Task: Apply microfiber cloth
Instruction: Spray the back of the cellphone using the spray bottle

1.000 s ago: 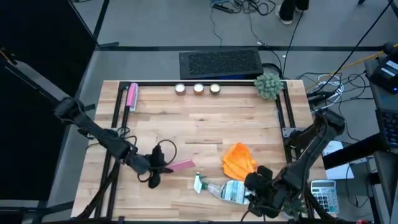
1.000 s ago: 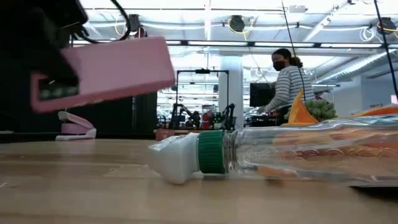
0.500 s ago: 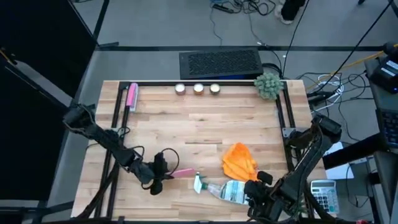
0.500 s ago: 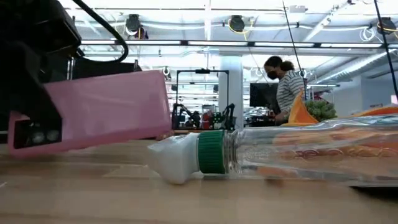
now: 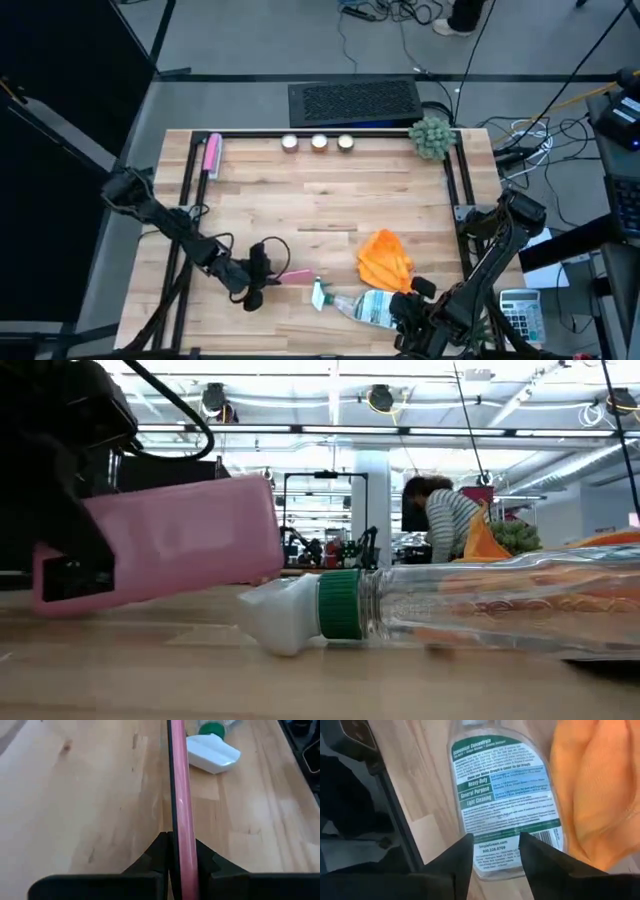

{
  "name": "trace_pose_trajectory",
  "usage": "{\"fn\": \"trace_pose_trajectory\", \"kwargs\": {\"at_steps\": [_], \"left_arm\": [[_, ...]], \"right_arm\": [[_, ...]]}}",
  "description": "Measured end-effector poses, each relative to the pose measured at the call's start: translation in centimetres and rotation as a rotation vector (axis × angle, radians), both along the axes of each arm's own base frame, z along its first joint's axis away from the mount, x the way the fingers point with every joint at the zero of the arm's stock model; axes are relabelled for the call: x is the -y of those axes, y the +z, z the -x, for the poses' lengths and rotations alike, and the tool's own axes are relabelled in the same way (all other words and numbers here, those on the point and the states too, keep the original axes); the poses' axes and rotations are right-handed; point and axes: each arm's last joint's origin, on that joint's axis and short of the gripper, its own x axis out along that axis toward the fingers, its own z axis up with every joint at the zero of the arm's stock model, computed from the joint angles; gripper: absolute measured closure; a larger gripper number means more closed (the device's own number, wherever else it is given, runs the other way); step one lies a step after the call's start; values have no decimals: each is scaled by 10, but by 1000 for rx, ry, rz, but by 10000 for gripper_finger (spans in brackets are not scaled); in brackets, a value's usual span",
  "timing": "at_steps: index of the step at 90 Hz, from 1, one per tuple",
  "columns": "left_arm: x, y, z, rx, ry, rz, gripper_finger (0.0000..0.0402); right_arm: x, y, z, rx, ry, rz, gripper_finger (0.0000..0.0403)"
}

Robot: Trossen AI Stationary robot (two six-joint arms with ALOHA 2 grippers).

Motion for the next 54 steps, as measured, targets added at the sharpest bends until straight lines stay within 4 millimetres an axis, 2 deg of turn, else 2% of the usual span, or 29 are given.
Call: {"fn": "trace_pose_trajectory", "kwargs": {"at_steps": [12,27,54], "left_arm": [[2,-4,-2,1,1,2,384],[5,-9,-8,48,-31,-13,384],[6,-14,-14,71,-33,-5,384]], "right_arm": [[-2,-1,3,-47,11,-36,262],[-8,-3,16,-62,-20,-39,262],[0,-33,26,-95,-94,-14,262]]}}
